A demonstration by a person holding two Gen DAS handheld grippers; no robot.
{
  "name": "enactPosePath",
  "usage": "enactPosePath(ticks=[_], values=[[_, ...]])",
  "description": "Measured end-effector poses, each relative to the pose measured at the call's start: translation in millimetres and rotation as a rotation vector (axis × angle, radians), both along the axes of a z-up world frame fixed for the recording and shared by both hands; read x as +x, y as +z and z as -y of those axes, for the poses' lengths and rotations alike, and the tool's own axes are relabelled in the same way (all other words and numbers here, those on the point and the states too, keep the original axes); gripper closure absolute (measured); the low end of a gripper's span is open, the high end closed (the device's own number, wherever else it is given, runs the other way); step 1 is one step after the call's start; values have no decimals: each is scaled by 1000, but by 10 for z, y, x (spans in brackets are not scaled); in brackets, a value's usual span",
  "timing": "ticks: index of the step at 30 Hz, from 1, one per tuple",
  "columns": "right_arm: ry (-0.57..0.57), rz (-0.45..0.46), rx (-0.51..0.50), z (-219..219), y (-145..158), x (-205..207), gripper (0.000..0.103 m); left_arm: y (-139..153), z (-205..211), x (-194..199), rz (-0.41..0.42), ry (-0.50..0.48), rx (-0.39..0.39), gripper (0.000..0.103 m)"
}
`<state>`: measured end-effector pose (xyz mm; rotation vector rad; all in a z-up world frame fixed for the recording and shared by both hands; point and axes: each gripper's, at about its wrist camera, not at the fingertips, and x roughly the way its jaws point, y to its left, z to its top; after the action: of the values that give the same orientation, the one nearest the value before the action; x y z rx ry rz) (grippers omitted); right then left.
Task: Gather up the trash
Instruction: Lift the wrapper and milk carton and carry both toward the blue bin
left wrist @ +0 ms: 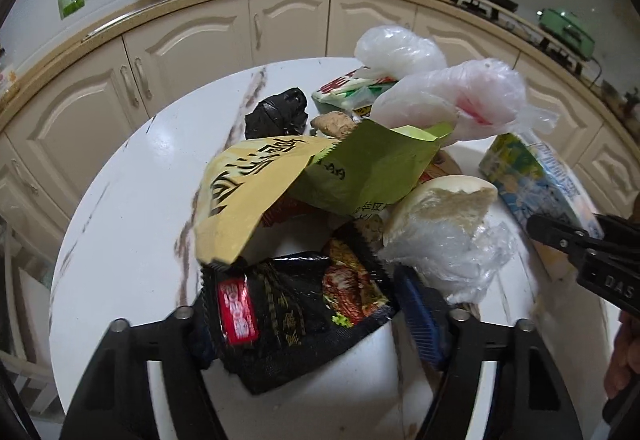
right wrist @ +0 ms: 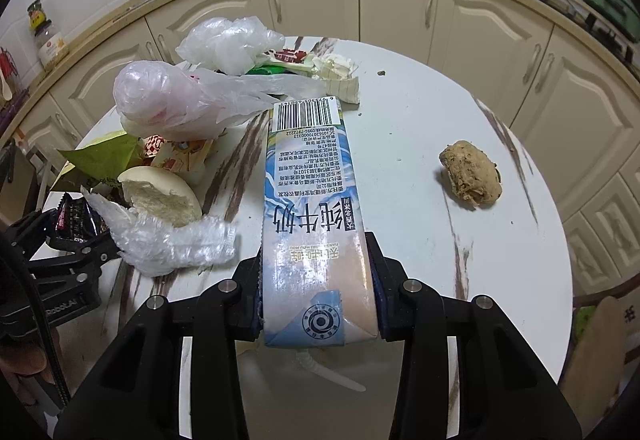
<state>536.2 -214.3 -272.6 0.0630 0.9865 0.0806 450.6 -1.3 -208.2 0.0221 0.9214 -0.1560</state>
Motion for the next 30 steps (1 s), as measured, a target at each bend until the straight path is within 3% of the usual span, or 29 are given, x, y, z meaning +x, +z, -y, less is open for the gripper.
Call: enactPosePath(ticks=[1, 9, 14, 23, 30], values=[[-1, -1, 1, -4, 1, -1, 65, 6, -36, -18, 5, 4, 8, 56], [3, -3, 3, -60, 8, -48, 65, 55, -315, -231, -2, -21, -55, 70], [-1, -4, 4, -82, 6, -88, 65, 79, -343, -393, -10, -59, -91, 93], [-18, 13, 30, -108, 53, -235, 67, 173, -343, -575, 6, -89, -121, 95], [-53, 47, 56, 27, 179, -431, 67, 406, -294, -763, 54, -104, -129, 95]])
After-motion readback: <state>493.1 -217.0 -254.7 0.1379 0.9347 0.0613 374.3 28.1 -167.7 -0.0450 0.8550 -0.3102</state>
